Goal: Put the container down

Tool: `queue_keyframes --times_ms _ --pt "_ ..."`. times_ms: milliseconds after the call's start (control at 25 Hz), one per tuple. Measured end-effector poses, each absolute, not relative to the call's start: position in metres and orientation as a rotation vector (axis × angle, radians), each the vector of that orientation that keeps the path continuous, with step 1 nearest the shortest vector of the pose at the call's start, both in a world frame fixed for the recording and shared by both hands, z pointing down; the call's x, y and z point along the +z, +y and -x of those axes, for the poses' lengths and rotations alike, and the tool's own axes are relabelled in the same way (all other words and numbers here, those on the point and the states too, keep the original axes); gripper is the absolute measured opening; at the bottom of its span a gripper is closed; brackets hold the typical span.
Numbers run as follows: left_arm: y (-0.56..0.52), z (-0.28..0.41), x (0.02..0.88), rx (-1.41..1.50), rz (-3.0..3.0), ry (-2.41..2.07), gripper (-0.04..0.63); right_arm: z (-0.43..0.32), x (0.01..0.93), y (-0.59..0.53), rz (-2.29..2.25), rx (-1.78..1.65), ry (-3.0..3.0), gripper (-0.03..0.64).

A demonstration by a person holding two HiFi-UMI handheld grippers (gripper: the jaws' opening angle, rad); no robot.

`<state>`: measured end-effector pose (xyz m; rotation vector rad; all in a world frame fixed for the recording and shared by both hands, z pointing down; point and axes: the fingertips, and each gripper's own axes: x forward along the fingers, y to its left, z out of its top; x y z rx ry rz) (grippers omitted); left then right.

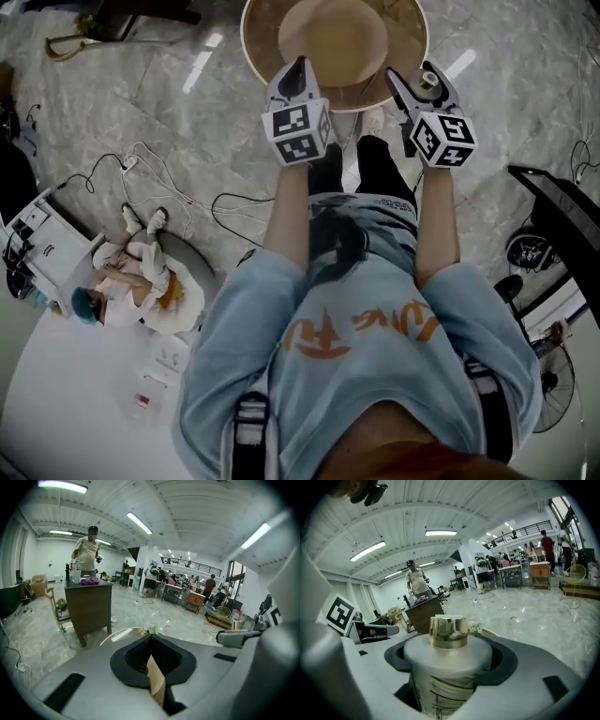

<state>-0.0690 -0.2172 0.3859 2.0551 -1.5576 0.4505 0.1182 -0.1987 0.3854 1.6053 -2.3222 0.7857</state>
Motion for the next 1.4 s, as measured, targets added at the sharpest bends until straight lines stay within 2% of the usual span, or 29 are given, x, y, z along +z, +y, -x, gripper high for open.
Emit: queue_keyframes --times_ms 360,800,1400 --pt "-0.222 0.053 0.465 0.497 -2.021 -1.516 0.026 -0.095 0.478 -0.201 -1.304 0.841 -2.345 0.359" --pt "-0.228 0.053 0.589 0.549 -2.003 -1.421 0.026 -0.076 0.604 -0.207 -1.238 0.91 -2.288 0.359" --pt "-0.247 0.066 0.668 0.585 -1.97 -1.385 0.026 -0.031 0.682 -0.259 -1.123 0.707 -2.307 0.359"
